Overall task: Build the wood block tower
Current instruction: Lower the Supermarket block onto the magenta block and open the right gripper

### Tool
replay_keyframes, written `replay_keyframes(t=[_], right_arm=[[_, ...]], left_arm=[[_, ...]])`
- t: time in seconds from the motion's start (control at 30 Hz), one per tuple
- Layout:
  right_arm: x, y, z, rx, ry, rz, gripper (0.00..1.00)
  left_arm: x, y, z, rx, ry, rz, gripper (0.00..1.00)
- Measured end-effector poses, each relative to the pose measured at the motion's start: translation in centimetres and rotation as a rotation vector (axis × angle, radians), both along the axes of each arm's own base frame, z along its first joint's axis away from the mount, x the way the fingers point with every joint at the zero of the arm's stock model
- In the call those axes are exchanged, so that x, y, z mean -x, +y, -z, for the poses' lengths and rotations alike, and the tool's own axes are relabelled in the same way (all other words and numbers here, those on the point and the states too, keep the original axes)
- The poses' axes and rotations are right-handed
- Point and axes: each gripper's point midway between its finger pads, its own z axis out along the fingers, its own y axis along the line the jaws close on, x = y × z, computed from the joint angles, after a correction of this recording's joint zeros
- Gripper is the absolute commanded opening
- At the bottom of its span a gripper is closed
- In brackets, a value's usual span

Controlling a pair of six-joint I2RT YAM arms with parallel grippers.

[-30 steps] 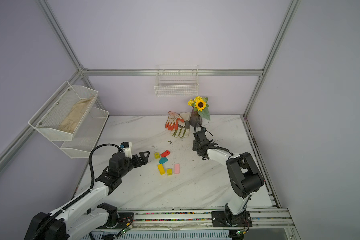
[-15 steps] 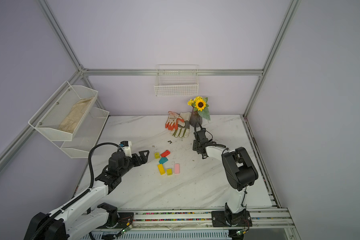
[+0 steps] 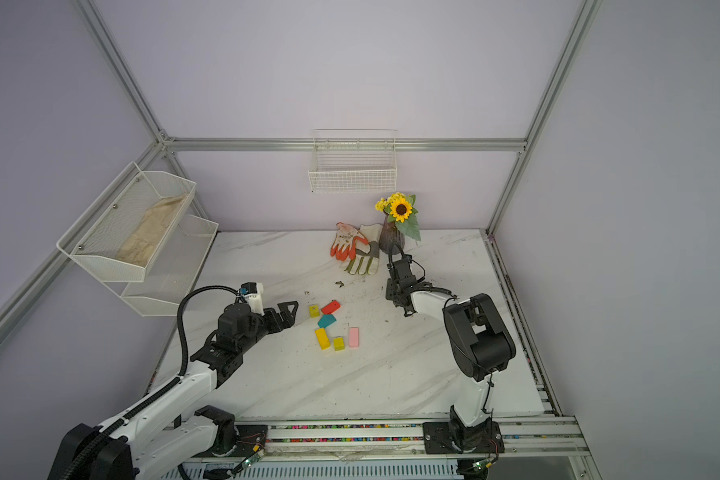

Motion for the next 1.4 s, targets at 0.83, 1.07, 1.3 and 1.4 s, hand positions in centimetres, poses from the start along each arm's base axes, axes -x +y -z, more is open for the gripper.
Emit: replay_keyframes(t=[0.83,1.07,1.3,1.4], right_arm=[[-0.6,-0.7,1.7,0.018,0.03,0.021,0.24],[-0.7,-0.9,1.6,0.017,0.029,0.026,0.4],[-0.7,-0.7,1.6,0.01,0.031,0.02,0.49],[-0.7,-0.6,1.6,0.004,0.031,0.017,0.52]], left_arm=[[0.0,0.1,0.5,-0.011,0.015,-0.005,1.0],[0.0,0.1,0.5,-0.011,0.015,-0.005,1.0],[0.0,0.1,0.5,-0.011,0.015,-0.005,1.0],[0.0,0.1,0.5,-0.011,0.016,-0.005,1.0]])
